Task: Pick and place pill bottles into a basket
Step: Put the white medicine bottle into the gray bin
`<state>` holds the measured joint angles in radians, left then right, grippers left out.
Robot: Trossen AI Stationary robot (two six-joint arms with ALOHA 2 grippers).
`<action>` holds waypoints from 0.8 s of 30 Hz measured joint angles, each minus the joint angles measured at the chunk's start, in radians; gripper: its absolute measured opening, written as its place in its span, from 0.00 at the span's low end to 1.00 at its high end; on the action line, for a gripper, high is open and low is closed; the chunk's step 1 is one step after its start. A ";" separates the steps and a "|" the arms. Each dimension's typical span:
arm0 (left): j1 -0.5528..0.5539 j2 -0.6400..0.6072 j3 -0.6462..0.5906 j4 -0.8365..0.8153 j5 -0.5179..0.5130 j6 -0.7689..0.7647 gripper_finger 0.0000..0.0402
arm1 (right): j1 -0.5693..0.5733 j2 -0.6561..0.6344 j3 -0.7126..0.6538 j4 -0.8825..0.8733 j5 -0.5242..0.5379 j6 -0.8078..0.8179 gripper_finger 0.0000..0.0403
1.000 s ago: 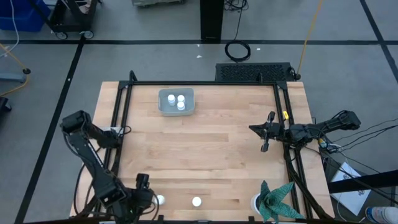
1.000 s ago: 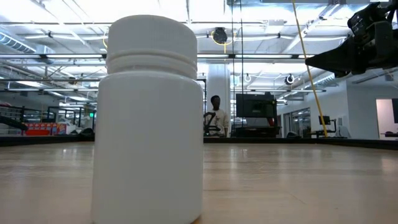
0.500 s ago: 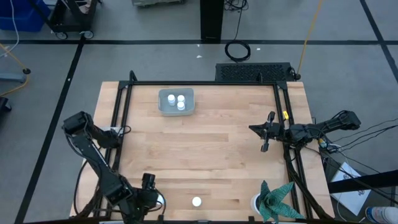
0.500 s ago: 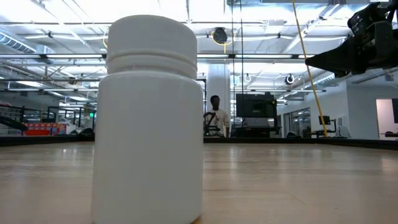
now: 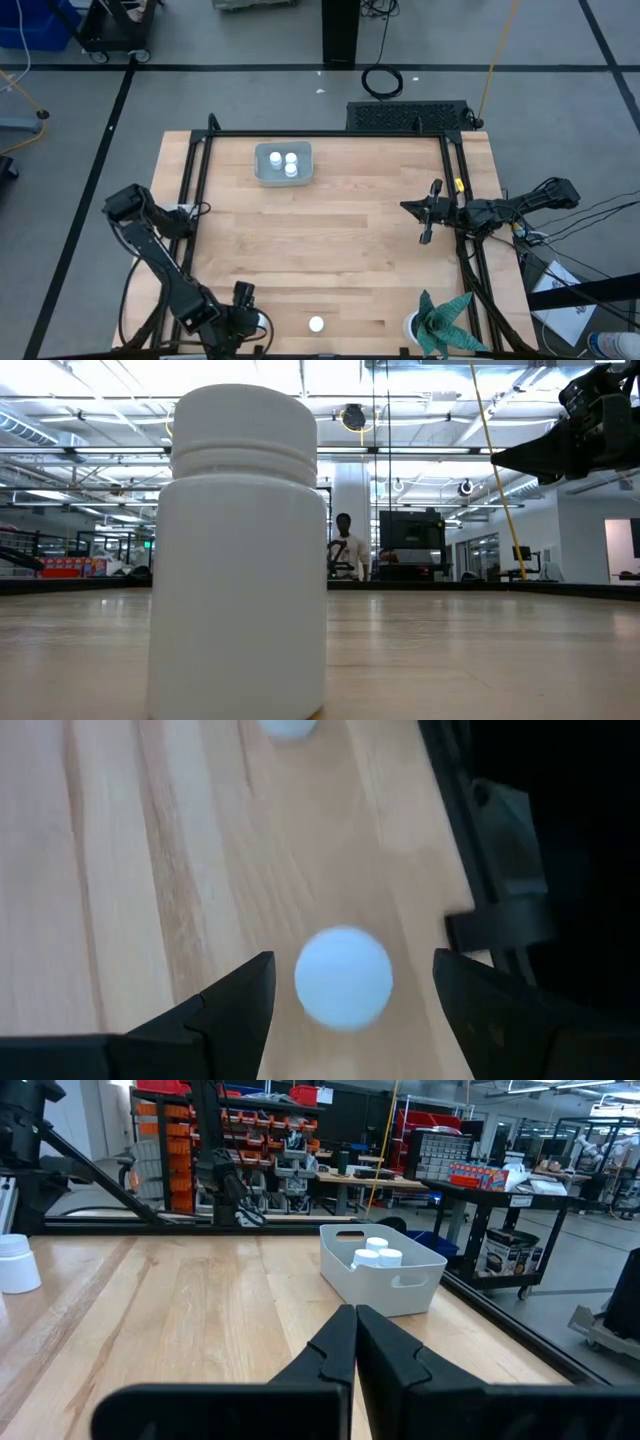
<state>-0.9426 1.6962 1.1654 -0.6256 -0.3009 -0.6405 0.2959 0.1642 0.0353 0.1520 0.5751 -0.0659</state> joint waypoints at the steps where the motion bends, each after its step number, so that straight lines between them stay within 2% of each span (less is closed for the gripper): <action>1: 0.002 0.000 -0.004 0.022 -0.013 0.013 0.69 | 0.000 0.000 0.000 0.000 0.000 -0.001 0.01; 4: 0.016 0.000 -0.024 0.055 0.019 0.041 0.69 | 0.000 0.000 0.000 0.000 0.000 0.000 0.01; 17: 0.030 0.001 -0.097 0.175 0.039 0.064 0.69 | 0.000 0.000 0.000 0.000 0.000 -0.001 0.01; 24: 0.031 0.000 -0.097 0.148 0.042 0.047 0.69 | 0.000 0.000 0.000 0.000 0.000 0.000 0.01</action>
<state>-0.9119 1.6962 1.0683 -0.4774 -0.2592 -0.5933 0.2961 0.1640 0.0353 0.1520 0.5751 -0.0654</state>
